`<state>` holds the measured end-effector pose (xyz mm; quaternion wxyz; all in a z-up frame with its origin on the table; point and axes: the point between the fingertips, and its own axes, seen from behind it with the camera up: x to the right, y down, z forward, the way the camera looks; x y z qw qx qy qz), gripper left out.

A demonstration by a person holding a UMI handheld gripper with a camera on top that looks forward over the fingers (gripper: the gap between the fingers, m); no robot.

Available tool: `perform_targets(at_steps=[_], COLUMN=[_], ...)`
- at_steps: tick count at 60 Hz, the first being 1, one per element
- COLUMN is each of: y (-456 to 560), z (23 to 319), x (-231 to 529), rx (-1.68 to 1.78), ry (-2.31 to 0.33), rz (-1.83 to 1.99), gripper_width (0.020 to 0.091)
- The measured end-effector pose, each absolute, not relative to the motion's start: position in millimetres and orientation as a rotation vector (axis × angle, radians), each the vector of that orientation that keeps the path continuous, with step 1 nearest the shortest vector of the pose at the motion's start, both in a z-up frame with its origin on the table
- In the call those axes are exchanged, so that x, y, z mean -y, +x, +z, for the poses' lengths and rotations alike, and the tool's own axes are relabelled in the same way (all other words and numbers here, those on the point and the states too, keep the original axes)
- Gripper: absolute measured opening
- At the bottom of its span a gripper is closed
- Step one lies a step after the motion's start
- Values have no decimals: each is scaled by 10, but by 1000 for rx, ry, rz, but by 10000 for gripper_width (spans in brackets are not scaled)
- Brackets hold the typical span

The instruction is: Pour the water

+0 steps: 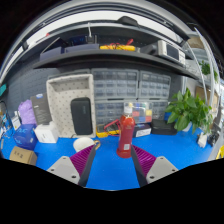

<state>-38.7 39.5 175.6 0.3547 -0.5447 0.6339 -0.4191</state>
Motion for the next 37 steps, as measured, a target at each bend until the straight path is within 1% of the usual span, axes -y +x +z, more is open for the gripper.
perform_targets(at_steps=[10,21,27,37], y=[-529,-592,-607,-683], z=[2113,2344,2382,2308], x=[-639,-747,-779,-744], rx=[-1587,-1570,-1569,-1596], ry=[-1402,-1366,-1358,-1377], rz=[-1098,-1114,-1113,-1130], gripper_width=[723,723,722,720])
